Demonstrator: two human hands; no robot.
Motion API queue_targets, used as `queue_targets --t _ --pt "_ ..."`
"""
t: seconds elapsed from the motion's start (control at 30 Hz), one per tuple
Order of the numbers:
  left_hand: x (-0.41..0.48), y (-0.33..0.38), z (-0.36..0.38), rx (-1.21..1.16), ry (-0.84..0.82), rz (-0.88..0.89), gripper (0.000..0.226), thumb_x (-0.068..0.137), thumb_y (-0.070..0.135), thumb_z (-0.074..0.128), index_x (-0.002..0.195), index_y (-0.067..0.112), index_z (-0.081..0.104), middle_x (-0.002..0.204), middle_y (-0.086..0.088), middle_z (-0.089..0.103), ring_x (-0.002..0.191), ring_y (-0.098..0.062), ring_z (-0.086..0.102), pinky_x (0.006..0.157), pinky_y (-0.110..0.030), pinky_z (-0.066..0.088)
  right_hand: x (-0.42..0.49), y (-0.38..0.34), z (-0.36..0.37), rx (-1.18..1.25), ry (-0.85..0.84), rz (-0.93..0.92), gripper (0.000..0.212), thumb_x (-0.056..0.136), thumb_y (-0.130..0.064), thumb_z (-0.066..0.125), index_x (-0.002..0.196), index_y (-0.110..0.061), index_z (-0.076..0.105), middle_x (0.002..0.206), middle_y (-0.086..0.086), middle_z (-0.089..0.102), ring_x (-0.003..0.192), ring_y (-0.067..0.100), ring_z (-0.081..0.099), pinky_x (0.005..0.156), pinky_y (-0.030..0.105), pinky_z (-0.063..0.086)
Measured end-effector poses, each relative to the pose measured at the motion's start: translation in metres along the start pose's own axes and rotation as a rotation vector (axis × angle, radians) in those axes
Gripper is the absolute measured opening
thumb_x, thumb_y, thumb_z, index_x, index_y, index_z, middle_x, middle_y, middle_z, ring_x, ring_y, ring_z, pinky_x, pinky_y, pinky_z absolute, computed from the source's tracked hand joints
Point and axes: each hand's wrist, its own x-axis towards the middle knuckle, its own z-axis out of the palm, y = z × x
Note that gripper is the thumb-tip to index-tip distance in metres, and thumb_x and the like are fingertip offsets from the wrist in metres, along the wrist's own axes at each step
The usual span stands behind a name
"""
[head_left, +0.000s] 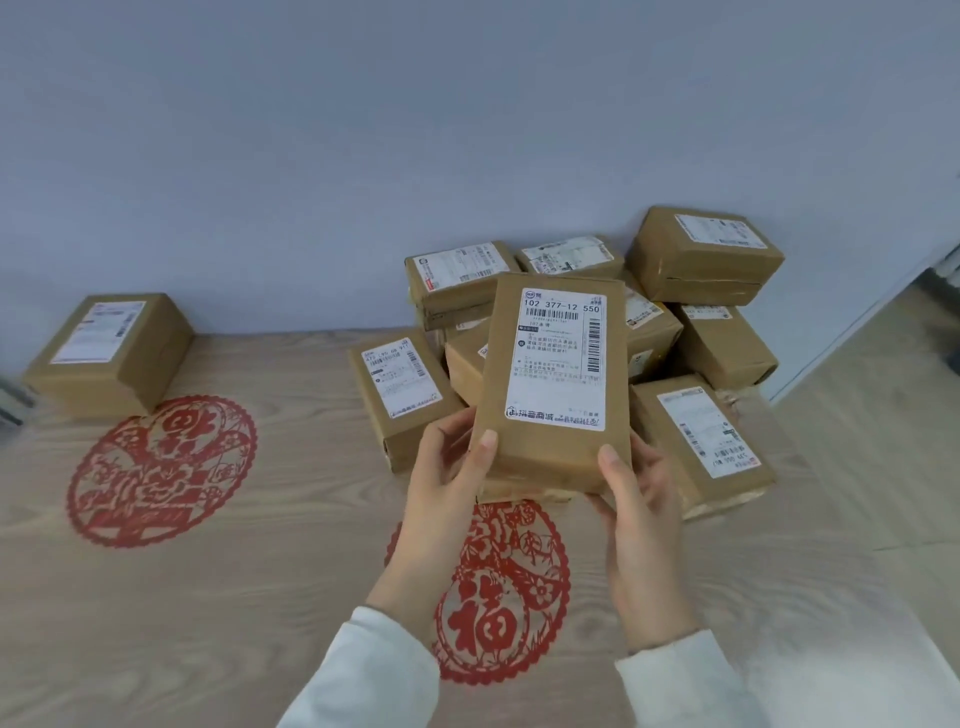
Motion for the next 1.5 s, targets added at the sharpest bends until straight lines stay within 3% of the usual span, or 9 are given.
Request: queue_targets --t 0.13,0.27,0.43,0.57,0.77,1.03,1.13,1.33,1.5 --pt "-0.029 -0.014 -0.019 -0.076 -0.06 -0.061 0.052 0.078 0.044 0.068 0.126 0.038 0.05 0.124 0.014 0.063 0.116 -0.006 0.058 0.094 -0.025 0.048 -0.031 0.016 -0.007 -0.01 -0.066 0.048 0.05 0.071 -0.03 0.075 0.116 -0.023 0.052 0.113 0.002 0.066 0.097 0.007 0.067 0.074 0.022 0.054" --pt "-0.057 -0.019 -0.035 -0.201 -0.065 -0.125 0.063 0.077 0.033 0.068 0.134 0.04 0.041 0.112 0.02 0.068 0.105 -0.004 0.064 0.077 -0.018 0.053 -0.055 0.03 -0.013 -0.063 -0.176 0.046 0.053 0.065 -0.03 0.071 0.114 -0.028 0.052 0.117 -0.002 0.064 0.111 0.014 0.062 0.09 0.032 0.052" --pt "-0.076 -0.033 -0.043 -0.174 0.017 -0.086 0.067 0.072 0.031 0.068 0.134 0.04 0.043 0.116 0.014 0.068 0.111 -0.009 0.062 0.084 -0.024 0.05 -0.061 0.04 -0.027 -0.099 -0.379 0.085 0.08 0.057 -0.045 0.074 0.132 -0.029 0.048 0.128 -0.004 0.061 0.119 0.013 0.057 0.1 0.04 0.047" --pt "-0.088 -0.05 -0.039 -0.145 0.052 -0.039 0.078 0.064 0.04 0.072 0.135 0.038 0.042 0.121 0.012 0.066 0.116 -0.009 0.059 0.088 -0.027 0.047 -0.054 0.048 -0.041 -0.115 -0.466 0.113 0.083 0.051 -0.056 0.08 0.126 -0.036 0.05 0.126 -0.008 0.062 0.118 0.008 0.057 0.095 0.031 0.05" --pt "-0.094 -0.084 -0.026 -0.09 0.071 0.041 0.075 0.065 0.043 0.071 0.134 0.043 0.042 0.129 0.014 0.06 0.121 -0.006 0.054 0.086 -0.025 0.052 -0.037 0.065 -0.066 -0.144 -0.594 0.073 0.075 0.067 -0.041 0.071 0.136 -0.036 0.042 0.128 -0.018 0.059 0.12 0.0 0.053 0.085 0.014 0.05" --pt "-0.064 -0.122 -0.029 -0.068 0.009 0.192 0.078 0.062 0.044 0.076 0.132 0.043 0.042 0.131 0.014 0.058 0.122 -0.009 0.055 0.092 -0.024 0.051 -0.006 0.098 -0.074 -0.102 -0.647 -0.104 0.079 0.054 -0.048 0.077 0.126 -0.043 0.044 0.124 -0.022 0.06 0.116 -0.003 0.054 0.083 0.012 0.049" --pt "-0.056 -0.129 -0.033 -0.07 -0.009 0.248 0.09 0.053 0.055 0.084 0.132 0.044 0.042 0.127 0.013 0.061 0.119 -0.013 0.057 0.086 -0.025 0.053 0.002 0.11 -0.072 -0.086 -0.653 -0.173 0.073 0.057 -0.045 0.073 0.125 -0.044 0.045 0.125 -0.018 0.06 0.118 0.002 0.055 0.083 0.014 0.05" --pt "-0.059 -0.15 -0.039 -0.069 -0.045 0.366 0.076 0.064 0.042 0.072 0.132 0.044 0.039 0.123 0.016 0.063 0.118 -0.011 0.058 0.084 -0.023 0.052 -0.004 0.12 -0.077 -0.083 -0.699 -0.294 0.07 0.069 -0.033 0.077 0.127 -0.048 0.039 0.131 -0.016 0.055 0.113 -0.006 0.054 0.079 0.009 0.049" --pt "-0.082 -0.174 -0.043 -0.073 -0.114 0.35 0.088 0.065 0.048 0.069 0.142 0.046 0.027 0.131 0.014 0.059 0.119 -0.011 0.058 0.092 -0.032 0.051 -0.023 0.14 -0.099 -0.085 -0.723 -0.315 0.074 0.071 -0.029 0.078 0.131 -0.047 0.038 0.128 -0.02 0.056 0.11 -0.008 0.056 0.079 0.011 0.05"
